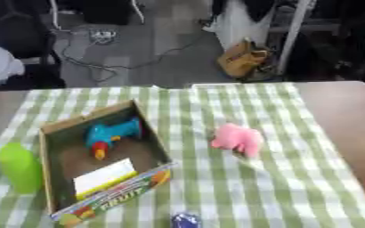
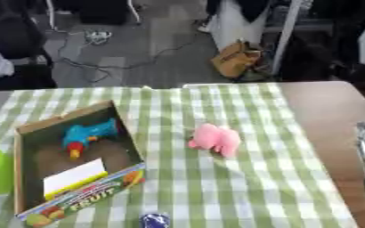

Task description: Pick up objects on the table and place them in the box.

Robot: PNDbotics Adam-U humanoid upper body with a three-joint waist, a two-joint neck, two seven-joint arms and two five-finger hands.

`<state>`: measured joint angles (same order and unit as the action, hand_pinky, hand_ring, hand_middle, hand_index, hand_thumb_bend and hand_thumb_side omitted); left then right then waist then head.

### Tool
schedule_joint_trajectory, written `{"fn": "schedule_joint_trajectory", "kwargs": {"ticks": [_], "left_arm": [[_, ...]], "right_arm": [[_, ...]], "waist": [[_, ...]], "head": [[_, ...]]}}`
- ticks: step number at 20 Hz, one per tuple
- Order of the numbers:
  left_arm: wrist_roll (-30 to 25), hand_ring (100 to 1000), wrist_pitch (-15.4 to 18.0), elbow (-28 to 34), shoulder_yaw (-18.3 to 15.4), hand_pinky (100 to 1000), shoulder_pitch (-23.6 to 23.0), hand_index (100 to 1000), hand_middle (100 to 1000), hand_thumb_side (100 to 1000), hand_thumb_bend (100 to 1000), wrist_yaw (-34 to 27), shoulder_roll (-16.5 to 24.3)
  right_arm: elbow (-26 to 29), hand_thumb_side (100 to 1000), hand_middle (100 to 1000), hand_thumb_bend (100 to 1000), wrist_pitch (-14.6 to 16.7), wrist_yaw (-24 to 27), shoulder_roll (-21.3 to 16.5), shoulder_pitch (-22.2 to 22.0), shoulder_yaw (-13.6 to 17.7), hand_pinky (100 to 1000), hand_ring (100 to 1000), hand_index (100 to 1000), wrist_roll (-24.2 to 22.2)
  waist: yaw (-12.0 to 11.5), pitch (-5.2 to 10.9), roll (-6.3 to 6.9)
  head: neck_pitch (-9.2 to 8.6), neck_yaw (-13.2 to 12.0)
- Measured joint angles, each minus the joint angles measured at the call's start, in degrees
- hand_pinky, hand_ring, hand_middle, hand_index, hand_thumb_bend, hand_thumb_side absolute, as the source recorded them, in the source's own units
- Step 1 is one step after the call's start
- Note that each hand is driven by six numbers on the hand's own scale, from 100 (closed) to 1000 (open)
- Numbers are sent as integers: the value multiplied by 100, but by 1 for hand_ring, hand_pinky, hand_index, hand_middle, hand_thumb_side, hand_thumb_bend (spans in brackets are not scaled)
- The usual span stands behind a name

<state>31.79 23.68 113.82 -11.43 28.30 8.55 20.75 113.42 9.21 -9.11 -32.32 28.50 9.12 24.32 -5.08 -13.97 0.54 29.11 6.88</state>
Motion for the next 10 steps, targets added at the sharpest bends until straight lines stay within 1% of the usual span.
{"fn": "schedule_joint_trajectory", "kwargs": {"ticks": [2, 3, 5, 8, 10], "left_arm": [[-18, 916, -8, 0, 17, 886, -8, 917, 917, 1000, 100, -5, 0], [-27, 916, -13, 0, 29, 886, -11, 917, 917, 1000, 100, -12, 0], [-43, 916, -10, 0, 34, 886, -12, 916, 917, 1000, 100, -28, 0], [-72, 916, -12, 0, 51, 886, -12, 916, 917, 1000, 100, -50, 0], [-87, 916, -12, 0, 70, 886, -12, 916, 917, 1000, 100, -56, 0]], "right_arm": [[0, 1000, 872, 100, -611, -287, -284, 214, -129, 797, 898, 927, -642], [0, 1000, 875, 100, -866, -463, -402, 308, -195, 802, 894, 922, -999], [0, 1000, 879, 100, -1244, -867, -633, 509, -371, 817, 894, 924, -1813], [0, 1000, 886, 100, -1524, -1473, -892, 840, -647, 837, 895, 924, -3113], [-17, 1000, 899, 100, -1572, -1855, -1022, 1108, -844, 858, 900, 933, -4011]], "waist": [[-33, 35, -1], [-44, 51, -1], [-77, 55, -7], [-115, 57, -39], [-141, 70, -43]], "head": [[4, 28], [10, 44], [24, 71], [46, 118], [48, 160]]}}
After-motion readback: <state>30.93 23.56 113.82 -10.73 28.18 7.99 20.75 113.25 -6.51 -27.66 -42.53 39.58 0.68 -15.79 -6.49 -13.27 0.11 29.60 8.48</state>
